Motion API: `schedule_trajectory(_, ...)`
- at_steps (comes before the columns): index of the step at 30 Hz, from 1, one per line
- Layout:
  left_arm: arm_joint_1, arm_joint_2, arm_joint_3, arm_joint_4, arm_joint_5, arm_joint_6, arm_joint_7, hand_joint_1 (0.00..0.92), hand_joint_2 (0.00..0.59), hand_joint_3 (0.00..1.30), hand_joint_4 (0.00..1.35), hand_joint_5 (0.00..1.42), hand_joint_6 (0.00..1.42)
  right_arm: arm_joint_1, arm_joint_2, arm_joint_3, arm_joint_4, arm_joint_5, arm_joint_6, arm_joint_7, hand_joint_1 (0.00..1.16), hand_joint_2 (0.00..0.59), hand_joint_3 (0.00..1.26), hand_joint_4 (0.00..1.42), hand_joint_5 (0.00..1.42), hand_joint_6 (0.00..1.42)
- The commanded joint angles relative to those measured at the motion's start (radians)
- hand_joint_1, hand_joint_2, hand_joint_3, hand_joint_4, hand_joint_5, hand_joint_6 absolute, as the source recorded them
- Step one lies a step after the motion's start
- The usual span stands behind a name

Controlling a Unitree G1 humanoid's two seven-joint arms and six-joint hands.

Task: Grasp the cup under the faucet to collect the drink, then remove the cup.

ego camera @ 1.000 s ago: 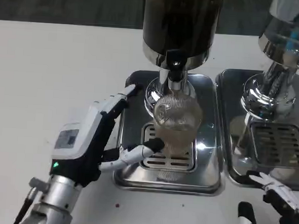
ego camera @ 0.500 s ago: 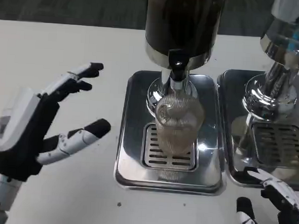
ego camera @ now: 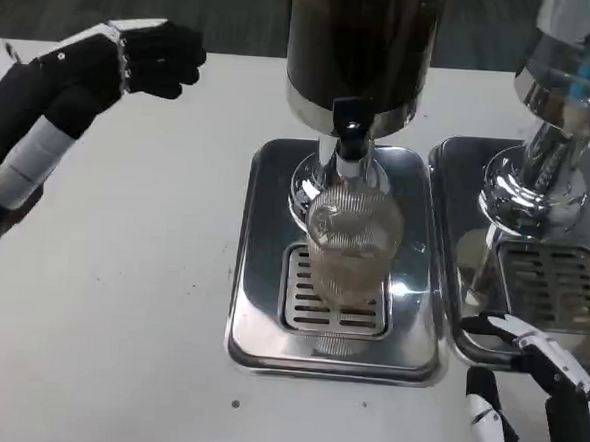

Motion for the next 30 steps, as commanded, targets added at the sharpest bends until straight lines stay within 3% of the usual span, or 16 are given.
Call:
schedule_trajectory(1, -0.113, -0.013, 0.013, 0.063, -0.116, 0.153, -0.230, 0.000, 0.097, 0.27, 0.23, 0.26, 0.24, -0.015, 0.021, 0.006, 0.017, 0.004, 0.009, -0.005, 0.30, 0.469, 0.42, 0.31, 0.31, 0.45)
schedule_trajectory(5, -0.194, -0.040, 0.024, 0.089, -0.180, 0.319, -0.371, 0.000, 0.105, 0.27, 0.21, 0.25, 0.20, -0.026, 0.036, 0.012, 0.031, 0.001, 0.011, -0.007, 0.30, 0.469, 0.42, 0.31, 0.31, 0.45)
schedule_trajectory(15, -0.314, -0.096, 0.058, 0.115, -0.223, 0.640, -0.519, 0.000, 0.132, 0.17, 0.10, 0.15, 0.10, -0.038, 0.067, 0.018, 0.062, 0.001, 0.012, -0.023, 0.31, 0.469, 0.43, 0.32, 0.33, 0.45)
schedule_trajectory(21, -0.367, -0.135, 0.079, 0.158, -0.195, 0.684, -0.545, 0.000, 0.153, 0.16, 0.10, 0.14, 0.09, -0.042, 0.081, 0.024, 0.080, -0.011, 0.008, -0.050, 0.31, 0.469, 0.43, 0.32, 0.33, 0.45)
schedule_trajectory(30, -0.440, -0.206, 0.075, 0.258, -0.110, 0.649, -0.545, 0.000, 0.144, 0.16, 0.09, 0.13, 0.07, -0.048, 0.106, 0.042, 0.112, -0.039, 0.013, -0.109, 0.31, 0.469, 0.43, 0.32, 0.33, 0.46)
